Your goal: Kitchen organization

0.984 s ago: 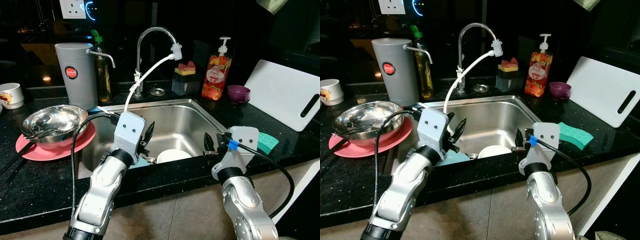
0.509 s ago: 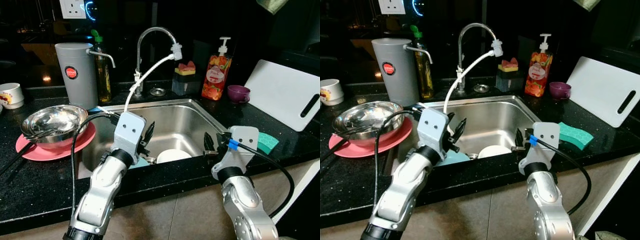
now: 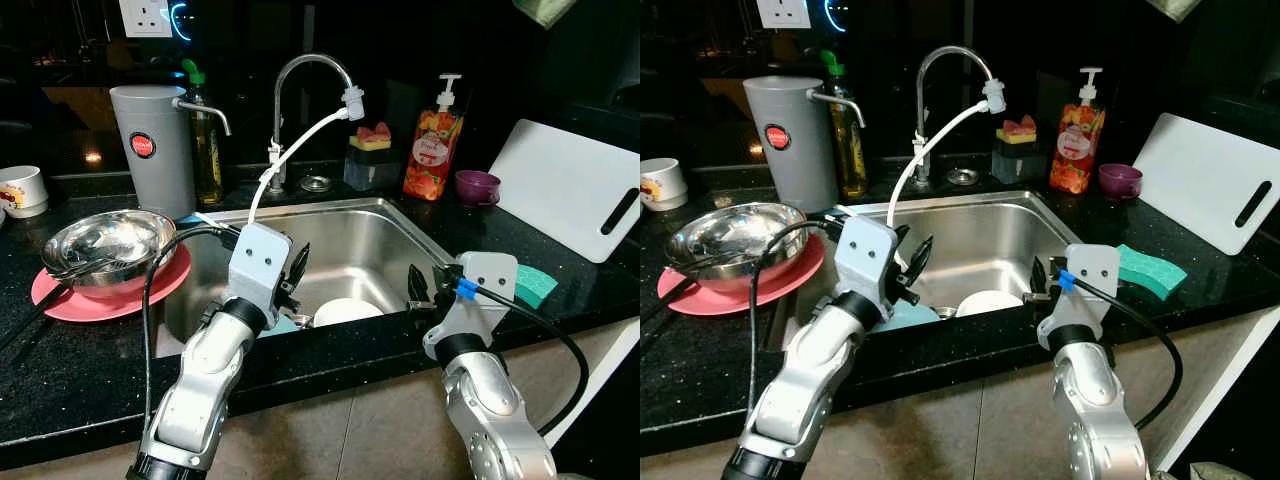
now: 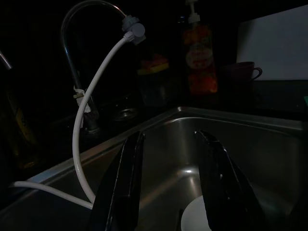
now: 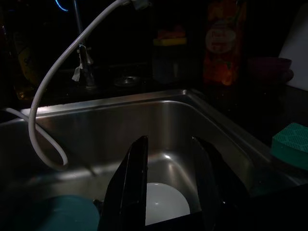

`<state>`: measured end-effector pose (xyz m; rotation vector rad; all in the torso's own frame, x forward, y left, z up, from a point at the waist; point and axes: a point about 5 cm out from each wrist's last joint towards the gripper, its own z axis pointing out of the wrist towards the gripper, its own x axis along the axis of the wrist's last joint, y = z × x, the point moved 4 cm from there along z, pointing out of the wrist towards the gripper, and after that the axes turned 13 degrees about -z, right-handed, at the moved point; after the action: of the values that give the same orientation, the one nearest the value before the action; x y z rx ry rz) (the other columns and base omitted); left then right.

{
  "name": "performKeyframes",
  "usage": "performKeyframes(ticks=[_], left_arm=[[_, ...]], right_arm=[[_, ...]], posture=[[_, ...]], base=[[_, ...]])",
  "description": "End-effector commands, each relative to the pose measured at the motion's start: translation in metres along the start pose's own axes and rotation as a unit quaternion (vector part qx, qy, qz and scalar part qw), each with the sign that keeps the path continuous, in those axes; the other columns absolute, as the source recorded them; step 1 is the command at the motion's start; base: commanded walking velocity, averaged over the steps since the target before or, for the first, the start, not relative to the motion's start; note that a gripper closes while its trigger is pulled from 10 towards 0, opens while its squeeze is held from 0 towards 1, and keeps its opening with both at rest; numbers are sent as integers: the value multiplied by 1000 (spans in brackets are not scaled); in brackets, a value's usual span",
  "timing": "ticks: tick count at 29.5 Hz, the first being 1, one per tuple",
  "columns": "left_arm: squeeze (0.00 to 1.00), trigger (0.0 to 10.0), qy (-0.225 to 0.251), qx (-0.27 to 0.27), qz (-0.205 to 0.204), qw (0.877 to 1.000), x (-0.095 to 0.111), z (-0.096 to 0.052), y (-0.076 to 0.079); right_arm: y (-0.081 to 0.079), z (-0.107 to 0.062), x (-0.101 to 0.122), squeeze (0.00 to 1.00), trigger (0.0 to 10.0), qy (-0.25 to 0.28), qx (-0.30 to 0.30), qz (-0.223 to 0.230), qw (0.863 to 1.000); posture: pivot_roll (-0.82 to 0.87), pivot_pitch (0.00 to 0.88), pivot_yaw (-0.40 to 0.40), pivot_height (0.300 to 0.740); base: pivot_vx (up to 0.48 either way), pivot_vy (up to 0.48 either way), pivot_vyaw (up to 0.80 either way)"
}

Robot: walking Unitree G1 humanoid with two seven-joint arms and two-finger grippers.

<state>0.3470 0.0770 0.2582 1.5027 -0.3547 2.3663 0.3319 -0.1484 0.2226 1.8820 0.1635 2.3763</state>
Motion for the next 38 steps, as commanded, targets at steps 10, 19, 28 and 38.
performKeyframes(ticks=[10, 19, 28, 38], left_arm=[[0, 10000, -6, -8, -4, 1000, -4, 0, 4], [0, 10000, -5, -8, -4, 1000, -3, 0, 5], [0, 10000, -5, -8, -4, 1000, -3, 1, 5], [0, 10000, -4, -7, -5, 1000, -3, 1, 5]], right_arm=[[1, 0, 0, 0, 10000, -3, -2, 1, 1000], [2, -1, 0, 0, 10000, -3, -3, 1, 1000], [2, 0, 0, 0, 10000, -3, -3, 1, 1000], [2, 0, 0, 0, 10000, -2, -3, 1, 1000]], posture=[[39, 40, -65, 740], [39, 40, -65, 740], [37, 39, -65, 740], [38, 40, -65, 740]], base=[[0, 0, 0], [0, 0, 0], [0, 0, 0], [0, 0, 0]])
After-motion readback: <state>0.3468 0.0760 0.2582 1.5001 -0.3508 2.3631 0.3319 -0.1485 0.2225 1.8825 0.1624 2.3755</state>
